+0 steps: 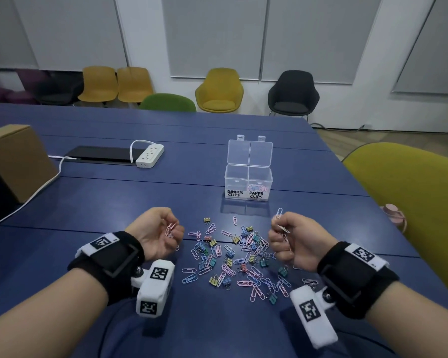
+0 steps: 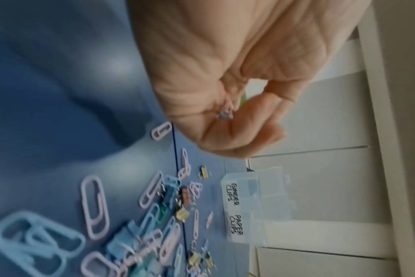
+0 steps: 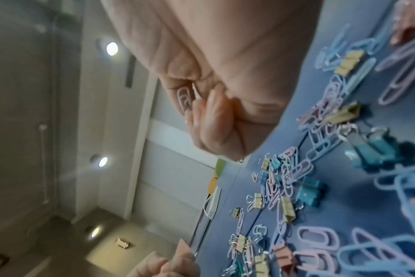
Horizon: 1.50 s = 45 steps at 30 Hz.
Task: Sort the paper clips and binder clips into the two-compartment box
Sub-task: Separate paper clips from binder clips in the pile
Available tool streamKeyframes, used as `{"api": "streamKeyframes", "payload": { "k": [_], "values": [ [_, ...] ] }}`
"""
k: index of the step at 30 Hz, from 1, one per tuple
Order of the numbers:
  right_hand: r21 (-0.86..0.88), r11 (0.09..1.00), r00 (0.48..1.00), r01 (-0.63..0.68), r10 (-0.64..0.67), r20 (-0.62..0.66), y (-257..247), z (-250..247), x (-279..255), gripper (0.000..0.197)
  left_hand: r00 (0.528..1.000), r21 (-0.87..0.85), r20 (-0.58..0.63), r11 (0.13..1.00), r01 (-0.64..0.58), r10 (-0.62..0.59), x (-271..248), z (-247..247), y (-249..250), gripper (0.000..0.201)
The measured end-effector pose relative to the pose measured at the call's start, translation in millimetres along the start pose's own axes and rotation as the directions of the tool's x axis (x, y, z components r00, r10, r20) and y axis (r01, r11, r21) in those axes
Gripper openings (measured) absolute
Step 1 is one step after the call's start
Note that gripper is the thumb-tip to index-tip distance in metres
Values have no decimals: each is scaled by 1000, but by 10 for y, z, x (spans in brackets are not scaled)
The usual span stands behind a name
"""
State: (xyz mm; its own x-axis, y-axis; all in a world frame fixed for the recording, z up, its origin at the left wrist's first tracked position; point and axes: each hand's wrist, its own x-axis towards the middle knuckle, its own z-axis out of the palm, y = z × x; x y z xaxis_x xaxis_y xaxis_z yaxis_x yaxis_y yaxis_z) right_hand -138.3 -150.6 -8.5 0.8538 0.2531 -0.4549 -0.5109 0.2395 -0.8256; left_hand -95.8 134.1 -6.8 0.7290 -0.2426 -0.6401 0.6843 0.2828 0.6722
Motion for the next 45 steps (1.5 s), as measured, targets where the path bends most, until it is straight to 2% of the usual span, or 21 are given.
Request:
{"api": "streamKeyframes", "payload": {
  "k": [2, 5, 8, 10, 12, 14, 17, 19, 20, 21, 23, 24, 25, 27, 30, 33, 34, 38, 40, 43, 45],
  "values": [
    [145, 989, 998, 22, -31, 62, 7, -15, -3, 20, 999, -63, 2, 997, -44, 44, 23, 45, -19, 8],
    [219, 974, 988, 56, -87, 131, 14, -10, 9, 13, 998, -34, 8, 998, -59, 59, 83, 115, -18, 16],
    [201, 979, 987, 35, -66, 147, 8, -15, 56, 22, 998, 142, 5, 988, -57, 57, 122, 225, -18, 18],
    [92, 996, 994, 8, -18, 105, 2, -14, 96, 35, 998, 345, -17, 937, -53, 63, 152, 310, -26, 19],
    [-121, 993, 999, -11, 15, 32, 0, -37, 142, 40, 994, 618, -46, 784, -51, 101, 185, 405, -24, 20],
    [-369, 928, 999, -43, 43, -8, -12, -90, 174, 36, 993, 816, -47, 577, -26, 111, 204, 508, 7, 19],
    [-680, 730, 998, -68, 45, -51, -92, -206, 227, 32, 992, 939, -19, 342, -24, 122, 285, 705, 159, 20],
    [-815, 575, 996, -70, -5, -89, -224, -256, 281, 33, 989, 969, 20, 241, -55, 148, 376, 903, 317, 25],
    [-841, 537, 995, -66, -33, -99, -309, -271, 318, 32, 987, 961, 51, 263, -90, 153, 420, 1036, 399, 28],
    [-850, 524, 992, -51, -68, -102, -407, -275, 357, 32, 983, 918, 91, 369, -143, 157, 471, 1166, 477, 29],
    [-855, 518, 978, 16, -186, -95, -616, -274, 468, 33, 968, 714, 143, 656, -246, 207, 582, 1427, 625, 31],
    [-850, 523, 958, 64, -270, -94, -726, -267, 539, 34, 957, 594, 149, 751, -289, 250, 626, 1562, 688, 32],
    [-828, 548, 926, 119, -362, -107, -831, -266, 629, 35, 943, 473, 146, 816, -333, 299, 697, 1683, 739, 34],
    [-752, 617, 841, 230, -516, -166, -1025, -270, 853, 36, 912, 315, 114, 856, -410, 395, 878, 1858, 819, 37],
    [-701, 617, 721, 358, -659, -212, -1234, -257, 1173, 30, 888, 305, 62, 839, -451, 455, 1159, 1928, 852, 41],
    [-658, 627, 676, 417, -698, -237, -1339, -216, 1399, 30, 878, 431, 43, 784, -447, 476, 1332, 1866, 830, 41],
    [-617, 653, 686, 439, -688, -239, -1350, -189, 1451, 31, 864, 479, 40, 749, -458, 502, 1353, 1826, 827, 41],
    [-493, 734, 786, 467, -600, -148, -1297, -95, 1572, 34, 775, 568, 76, 612, -551, 627, 1255, 1585, 857, 35],
    [-494, 740, 794, 456, -589, -149, -1258, -112, 1560, 34, 741, 613, 106, 543, -574, 664, 1127, 1439, 871, 26],
    [-500, 745, 777, 441, -596, -203, -1212, -195, 1407, 26, 699, 712, 167, 405, -574, 695, 936, 1153, 862, 11],
    [-533, 733, 777, 423, -596, -203, -1163, -270, 1204, 20, 728, 763, 195, 365, -534, 657, 801, 933, 828, 9]
  ]
}}
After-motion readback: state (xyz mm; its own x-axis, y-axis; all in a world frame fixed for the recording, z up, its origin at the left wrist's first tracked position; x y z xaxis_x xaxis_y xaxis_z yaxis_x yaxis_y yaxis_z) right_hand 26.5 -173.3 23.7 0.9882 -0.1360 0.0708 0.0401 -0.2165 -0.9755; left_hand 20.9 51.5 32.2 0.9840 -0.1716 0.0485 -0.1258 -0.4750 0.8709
